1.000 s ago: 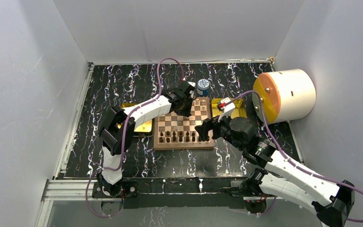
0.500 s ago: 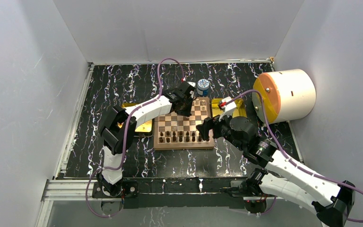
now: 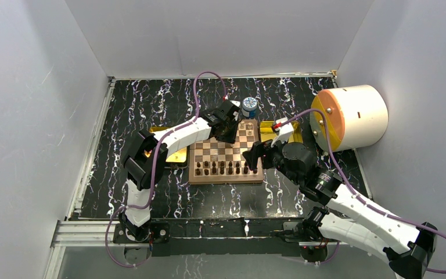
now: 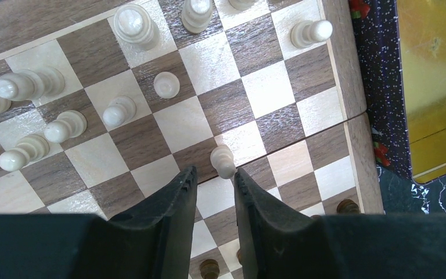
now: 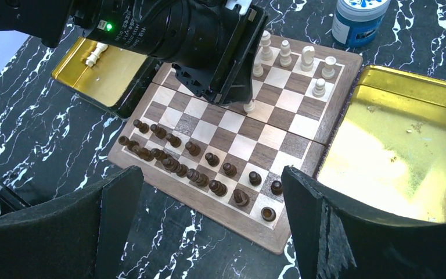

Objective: Set up the chess pieces on the board
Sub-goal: Place the chess piece on the chessboard.

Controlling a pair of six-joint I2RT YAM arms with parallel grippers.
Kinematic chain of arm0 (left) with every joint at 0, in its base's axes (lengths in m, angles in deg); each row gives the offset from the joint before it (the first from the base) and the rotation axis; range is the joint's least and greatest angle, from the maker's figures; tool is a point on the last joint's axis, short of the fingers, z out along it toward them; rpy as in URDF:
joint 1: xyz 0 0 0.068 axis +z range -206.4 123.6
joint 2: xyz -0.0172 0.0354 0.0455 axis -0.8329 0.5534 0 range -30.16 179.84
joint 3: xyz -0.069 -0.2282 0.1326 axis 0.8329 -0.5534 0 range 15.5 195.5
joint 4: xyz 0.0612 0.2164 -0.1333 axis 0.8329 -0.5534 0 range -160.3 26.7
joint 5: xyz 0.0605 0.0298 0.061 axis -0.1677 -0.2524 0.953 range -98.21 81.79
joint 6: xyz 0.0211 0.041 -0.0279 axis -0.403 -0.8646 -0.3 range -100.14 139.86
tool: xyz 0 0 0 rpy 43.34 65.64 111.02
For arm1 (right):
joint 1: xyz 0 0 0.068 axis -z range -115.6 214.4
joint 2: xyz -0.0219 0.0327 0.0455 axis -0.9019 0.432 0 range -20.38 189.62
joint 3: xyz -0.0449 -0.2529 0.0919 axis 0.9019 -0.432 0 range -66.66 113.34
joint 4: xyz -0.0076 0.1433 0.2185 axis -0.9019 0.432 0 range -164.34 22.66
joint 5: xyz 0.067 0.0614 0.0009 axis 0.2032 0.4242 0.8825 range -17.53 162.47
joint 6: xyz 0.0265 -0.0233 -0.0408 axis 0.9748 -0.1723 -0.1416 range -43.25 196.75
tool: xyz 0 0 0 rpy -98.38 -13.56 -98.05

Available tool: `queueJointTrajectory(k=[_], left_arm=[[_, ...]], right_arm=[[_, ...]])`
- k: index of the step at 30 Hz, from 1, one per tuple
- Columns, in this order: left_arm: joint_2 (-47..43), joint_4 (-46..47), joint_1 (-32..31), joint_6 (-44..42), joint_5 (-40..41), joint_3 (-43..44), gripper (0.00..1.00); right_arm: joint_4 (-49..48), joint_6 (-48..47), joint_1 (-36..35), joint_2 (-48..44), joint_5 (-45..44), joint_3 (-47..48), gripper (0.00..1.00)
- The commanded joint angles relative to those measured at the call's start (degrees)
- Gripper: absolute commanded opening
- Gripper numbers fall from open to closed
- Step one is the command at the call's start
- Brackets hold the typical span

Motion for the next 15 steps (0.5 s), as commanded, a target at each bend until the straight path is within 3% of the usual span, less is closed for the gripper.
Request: queueJointTrajectory(k=[1, 8, 15], left_arm=[[-1.15, -1.15, 0.02, -0.24, 1.76, 0.97, 0.29], [-4.41, -2.18, 1.90, 1.26, 1.04, 1.97, 0.34], [-12.61, 1.20, 10.66, 2.76, -6.66, -2.98, 0.40]], right_arm=[[0.11, 2.23, -0.07, -0.26, -2.01, 3.75, 0.99], [1.76, 3.66, -0.02, 2.14, -1.97, 4.91, 0.99], [2.87, 5.14, -0.05, 7.10, -1.22, 7.08, 0.97]])
